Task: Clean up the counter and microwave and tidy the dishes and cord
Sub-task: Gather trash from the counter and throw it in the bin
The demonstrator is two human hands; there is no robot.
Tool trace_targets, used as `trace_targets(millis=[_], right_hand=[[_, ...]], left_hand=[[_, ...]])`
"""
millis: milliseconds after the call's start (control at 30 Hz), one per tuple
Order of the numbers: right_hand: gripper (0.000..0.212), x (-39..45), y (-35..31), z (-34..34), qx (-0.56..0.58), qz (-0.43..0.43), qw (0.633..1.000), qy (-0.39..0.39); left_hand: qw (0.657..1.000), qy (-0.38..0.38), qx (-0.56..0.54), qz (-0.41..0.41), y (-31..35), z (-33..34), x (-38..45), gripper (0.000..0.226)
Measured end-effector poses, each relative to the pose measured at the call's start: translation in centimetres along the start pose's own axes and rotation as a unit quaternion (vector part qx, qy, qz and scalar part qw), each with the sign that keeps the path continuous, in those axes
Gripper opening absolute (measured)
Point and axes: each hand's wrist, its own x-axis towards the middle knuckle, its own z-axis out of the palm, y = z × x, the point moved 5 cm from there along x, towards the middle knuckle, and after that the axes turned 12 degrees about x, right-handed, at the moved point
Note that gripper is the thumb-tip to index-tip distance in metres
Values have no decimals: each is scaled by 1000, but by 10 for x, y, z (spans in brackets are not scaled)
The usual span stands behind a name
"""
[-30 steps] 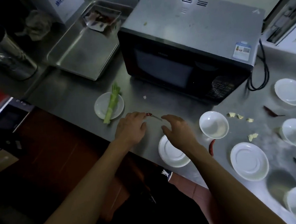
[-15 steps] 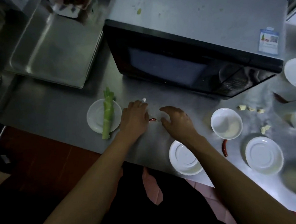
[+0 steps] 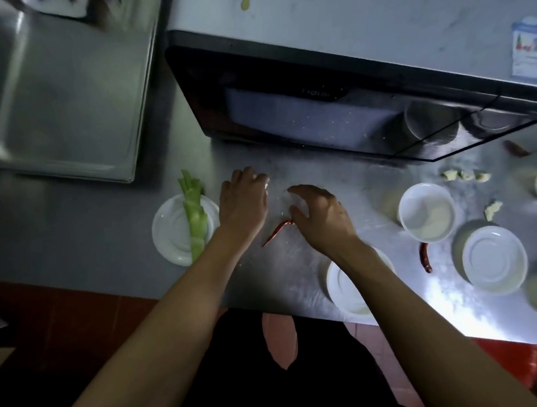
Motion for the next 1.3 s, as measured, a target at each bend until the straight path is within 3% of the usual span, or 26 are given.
trace_targets(millis=[467,600,1000,1300], right_hand=[[34,-11,22,-17,-20,18,998,49],[35,-25,29,-41,14,40,994,101],[35,-87,69,-111,42,88,965,244],[36,-113,147,-169,70,119,950,280]], left_hand=[[998,30,1,53,13,-12,5,13],[995,44,-26,89,31,-25,5,12],[963,68,-89,245,134,-79,12,11],[943,54,-106,311,238,-79,15,14]])
